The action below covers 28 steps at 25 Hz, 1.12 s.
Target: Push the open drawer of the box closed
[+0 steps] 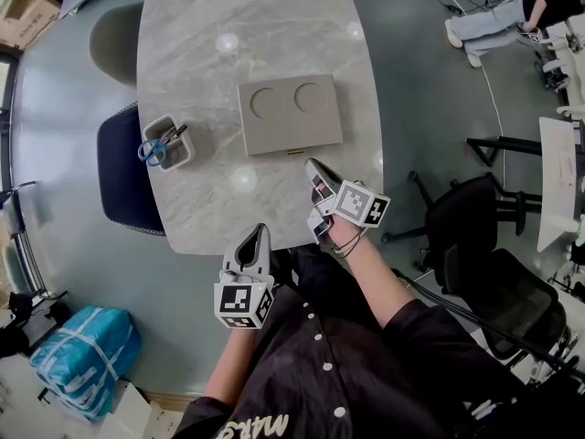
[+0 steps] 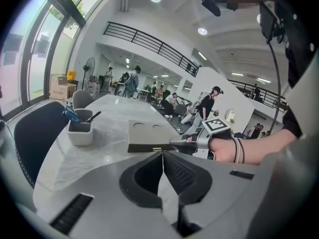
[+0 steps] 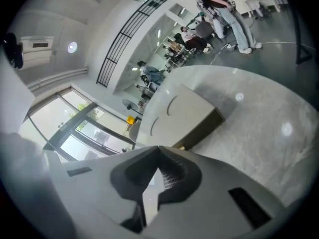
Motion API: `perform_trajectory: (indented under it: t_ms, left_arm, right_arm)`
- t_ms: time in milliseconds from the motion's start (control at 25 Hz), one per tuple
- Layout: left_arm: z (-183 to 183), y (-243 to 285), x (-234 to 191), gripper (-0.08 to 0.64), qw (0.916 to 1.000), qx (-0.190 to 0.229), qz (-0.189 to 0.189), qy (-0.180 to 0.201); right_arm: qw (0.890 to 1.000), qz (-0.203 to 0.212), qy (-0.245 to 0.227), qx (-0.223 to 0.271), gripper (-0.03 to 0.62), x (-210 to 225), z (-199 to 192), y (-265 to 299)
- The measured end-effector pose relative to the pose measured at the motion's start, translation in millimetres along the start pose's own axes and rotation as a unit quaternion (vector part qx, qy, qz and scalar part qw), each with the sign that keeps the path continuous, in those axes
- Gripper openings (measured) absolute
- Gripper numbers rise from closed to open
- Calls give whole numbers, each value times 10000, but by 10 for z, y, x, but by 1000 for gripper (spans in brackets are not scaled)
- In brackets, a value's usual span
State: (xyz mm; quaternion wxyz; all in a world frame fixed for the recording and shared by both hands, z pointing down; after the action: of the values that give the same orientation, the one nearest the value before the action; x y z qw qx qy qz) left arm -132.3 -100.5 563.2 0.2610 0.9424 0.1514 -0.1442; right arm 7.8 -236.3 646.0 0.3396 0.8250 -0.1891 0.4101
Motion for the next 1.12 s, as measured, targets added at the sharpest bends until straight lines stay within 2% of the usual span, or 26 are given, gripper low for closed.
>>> perform_trajectory:
  t_ms: [280, 480, 600, 880, 1120]
  left_arm:
    - [153, -148, 78, 17, 9995, 283, -79, 105]
    - [340, -182, 113, 17, 9982, 516, -197, 234]
    - [488, -206, 130, 17, 9970, 692, -209, 294]
    - [957, -207, 175, 17, 9914, 1191, -208, 493]
    - [1288, -302, 170, 17, 9855, 1590, -141, 573]
  right_arm:
    - [9973, 393, -473, 390, -2, -479, 234, -357]
    - [9944, 577, -629, 627, -2, -737, 313, -560]
    - [9910, 618, -909, 768, -2, -901, 378, -713]
    - [9785, 684, -1527, 1203, -2, -1224, 612, -1039]
    - [9583, 716, -2278, 1567, -2, -1486, 740, -1234]
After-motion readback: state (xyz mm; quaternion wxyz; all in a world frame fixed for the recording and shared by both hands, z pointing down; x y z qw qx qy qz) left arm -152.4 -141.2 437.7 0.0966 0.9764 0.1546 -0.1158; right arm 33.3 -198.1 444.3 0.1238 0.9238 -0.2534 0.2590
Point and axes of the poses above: the fingertips, and each gripper's own axes: y forward along the fingers, x to its right, z out of its top, the point moved 3 cm from there along -y, backward along the fingers, and after that the axes turned 5 degrees about x, right-handed, at the moved point
